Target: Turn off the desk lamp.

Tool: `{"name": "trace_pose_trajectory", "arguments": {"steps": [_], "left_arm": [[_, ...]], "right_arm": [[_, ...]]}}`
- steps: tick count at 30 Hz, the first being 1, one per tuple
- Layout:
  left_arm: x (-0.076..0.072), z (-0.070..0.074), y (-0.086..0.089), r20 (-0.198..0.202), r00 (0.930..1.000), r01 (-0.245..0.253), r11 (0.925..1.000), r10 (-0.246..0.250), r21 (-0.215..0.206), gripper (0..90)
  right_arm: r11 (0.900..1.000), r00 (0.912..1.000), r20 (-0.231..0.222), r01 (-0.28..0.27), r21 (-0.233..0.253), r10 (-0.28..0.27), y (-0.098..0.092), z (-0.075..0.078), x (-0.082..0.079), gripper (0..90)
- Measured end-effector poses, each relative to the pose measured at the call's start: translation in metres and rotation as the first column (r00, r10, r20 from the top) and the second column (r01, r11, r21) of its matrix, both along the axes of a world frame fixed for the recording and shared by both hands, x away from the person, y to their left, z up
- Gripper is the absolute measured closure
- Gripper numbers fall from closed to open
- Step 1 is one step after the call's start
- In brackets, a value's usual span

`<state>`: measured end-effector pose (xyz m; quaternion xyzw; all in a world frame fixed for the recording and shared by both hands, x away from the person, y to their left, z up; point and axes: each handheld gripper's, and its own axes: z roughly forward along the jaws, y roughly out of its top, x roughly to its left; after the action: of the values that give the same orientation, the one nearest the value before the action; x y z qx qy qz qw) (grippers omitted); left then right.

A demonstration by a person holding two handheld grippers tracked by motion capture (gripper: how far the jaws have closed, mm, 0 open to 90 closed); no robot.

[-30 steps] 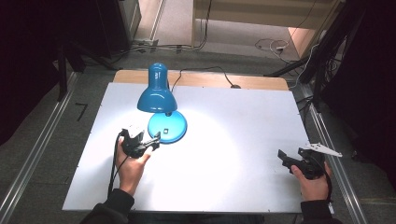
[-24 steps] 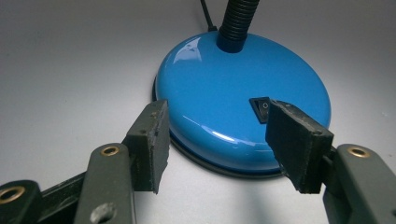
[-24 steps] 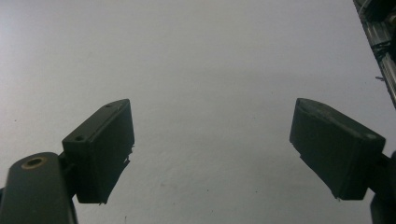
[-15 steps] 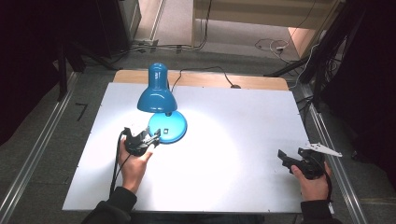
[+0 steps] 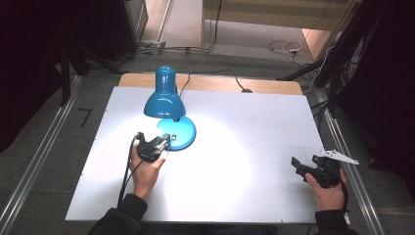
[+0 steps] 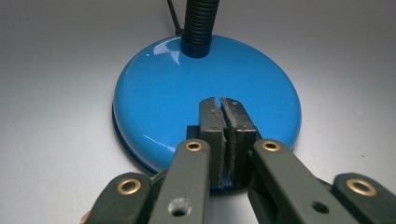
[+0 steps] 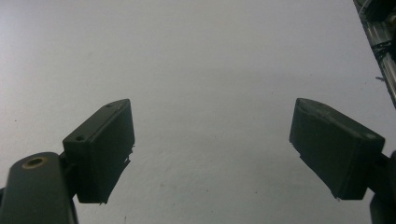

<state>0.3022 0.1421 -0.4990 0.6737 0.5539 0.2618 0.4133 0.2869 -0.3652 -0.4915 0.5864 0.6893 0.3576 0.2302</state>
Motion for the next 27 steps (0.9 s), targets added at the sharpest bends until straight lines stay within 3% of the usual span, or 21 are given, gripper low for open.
{"name": "trace_pose_trajectory", "arguments": {"steps": [13,27], "left_arm": [[0.008,-0.002,-0.005,0.006,1.0,0.008,0.9999,-0.008,-0.014,90.0],[0.015,-0.005,-0.01,0.002,1.0,0.007,1.0,-0.007,0.001,90.0]], "right_arm": [[1.0,1.0,-0.002,0.001,0.001,-0.001,0.0,0.0,0.0,13.0],[1.0,1.0,-0.001,0.001,0.002,-0.001,-0.001,0.0,0.0,13.0]]}}
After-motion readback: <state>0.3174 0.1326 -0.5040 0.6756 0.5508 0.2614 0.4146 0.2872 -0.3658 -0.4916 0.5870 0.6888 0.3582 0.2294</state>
